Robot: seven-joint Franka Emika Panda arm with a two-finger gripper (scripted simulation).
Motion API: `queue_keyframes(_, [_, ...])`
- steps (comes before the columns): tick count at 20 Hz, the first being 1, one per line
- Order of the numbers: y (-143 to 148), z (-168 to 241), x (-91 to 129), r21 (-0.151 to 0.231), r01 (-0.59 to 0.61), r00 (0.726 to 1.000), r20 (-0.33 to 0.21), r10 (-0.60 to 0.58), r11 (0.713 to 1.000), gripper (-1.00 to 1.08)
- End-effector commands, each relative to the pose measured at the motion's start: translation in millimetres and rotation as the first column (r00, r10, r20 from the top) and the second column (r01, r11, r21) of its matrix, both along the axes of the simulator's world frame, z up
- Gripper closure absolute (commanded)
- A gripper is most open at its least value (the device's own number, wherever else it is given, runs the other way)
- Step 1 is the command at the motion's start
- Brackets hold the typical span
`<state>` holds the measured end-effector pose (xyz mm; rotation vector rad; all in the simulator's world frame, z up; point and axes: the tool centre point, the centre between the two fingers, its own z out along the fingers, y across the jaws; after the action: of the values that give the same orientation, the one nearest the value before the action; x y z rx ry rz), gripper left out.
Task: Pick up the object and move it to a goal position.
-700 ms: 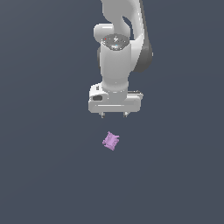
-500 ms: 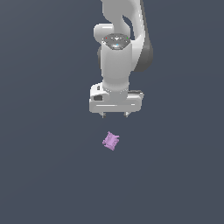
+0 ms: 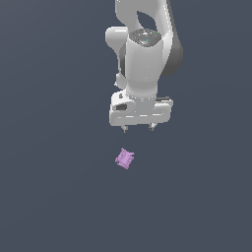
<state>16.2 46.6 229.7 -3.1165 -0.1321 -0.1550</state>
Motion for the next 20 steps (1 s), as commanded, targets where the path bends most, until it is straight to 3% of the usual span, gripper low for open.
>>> queue_keyframes(1, [-0.9,0.3,-0.3,-0.001,-0.001,1.000,0.000,0.001,1.000,-0.92])
queue_keyframes(13, [-9.8,-26.2,8.7,0.009,0.111,0.994,-0.023,-0.110,0.994,-0.92])
queue_keyframes(20, [-25.1,-69.1,19.5,0.008,0.280,0.959,-0.058,-0.279,0.960,-0.92])
